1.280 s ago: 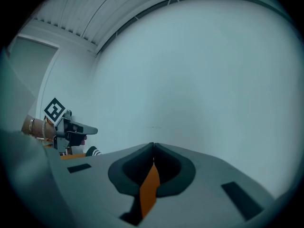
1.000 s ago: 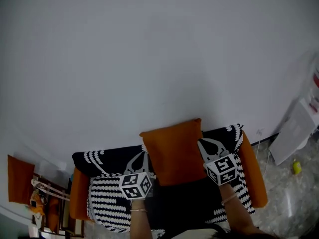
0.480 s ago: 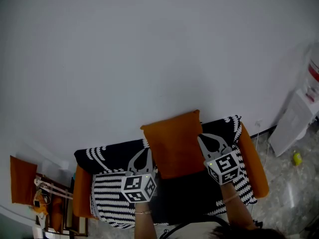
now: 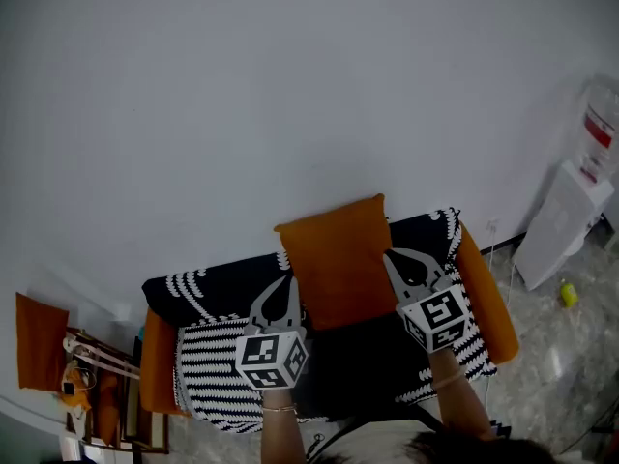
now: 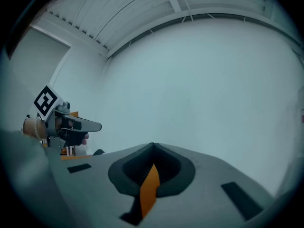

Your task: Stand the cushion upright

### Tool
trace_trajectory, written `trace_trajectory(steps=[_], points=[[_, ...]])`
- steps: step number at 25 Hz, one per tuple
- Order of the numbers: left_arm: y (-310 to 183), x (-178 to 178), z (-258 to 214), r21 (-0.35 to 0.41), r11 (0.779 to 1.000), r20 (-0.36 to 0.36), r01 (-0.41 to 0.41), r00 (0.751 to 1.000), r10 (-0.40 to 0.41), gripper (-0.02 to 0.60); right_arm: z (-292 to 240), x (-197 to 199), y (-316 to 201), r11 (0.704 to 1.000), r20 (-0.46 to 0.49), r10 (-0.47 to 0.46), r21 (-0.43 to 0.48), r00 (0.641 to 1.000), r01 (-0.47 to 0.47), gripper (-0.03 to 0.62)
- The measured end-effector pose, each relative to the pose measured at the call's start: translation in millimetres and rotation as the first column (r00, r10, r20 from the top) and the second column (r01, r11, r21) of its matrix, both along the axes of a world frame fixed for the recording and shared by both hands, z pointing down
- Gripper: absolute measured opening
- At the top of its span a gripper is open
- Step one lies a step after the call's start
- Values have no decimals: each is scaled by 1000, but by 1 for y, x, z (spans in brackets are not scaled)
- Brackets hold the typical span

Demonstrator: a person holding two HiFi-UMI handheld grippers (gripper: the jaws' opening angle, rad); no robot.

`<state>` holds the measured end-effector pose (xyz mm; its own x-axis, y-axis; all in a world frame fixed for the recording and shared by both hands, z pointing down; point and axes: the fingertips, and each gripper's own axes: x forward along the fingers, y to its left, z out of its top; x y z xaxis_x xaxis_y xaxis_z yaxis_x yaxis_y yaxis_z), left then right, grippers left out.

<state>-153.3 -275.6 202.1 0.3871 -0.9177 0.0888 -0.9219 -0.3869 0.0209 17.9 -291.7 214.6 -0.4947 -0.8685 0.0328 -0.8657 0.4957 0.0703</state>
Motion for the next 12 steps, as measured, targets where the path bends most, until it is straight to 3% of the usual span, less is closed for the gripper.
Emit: trace_trajectory(steps=[12], points=[[48, -10, -11, 23, 998, -4, -52, 999, 52, 20, -11, -16, 51, 1000, -10, 29, 7, 1000, -29, 6]])
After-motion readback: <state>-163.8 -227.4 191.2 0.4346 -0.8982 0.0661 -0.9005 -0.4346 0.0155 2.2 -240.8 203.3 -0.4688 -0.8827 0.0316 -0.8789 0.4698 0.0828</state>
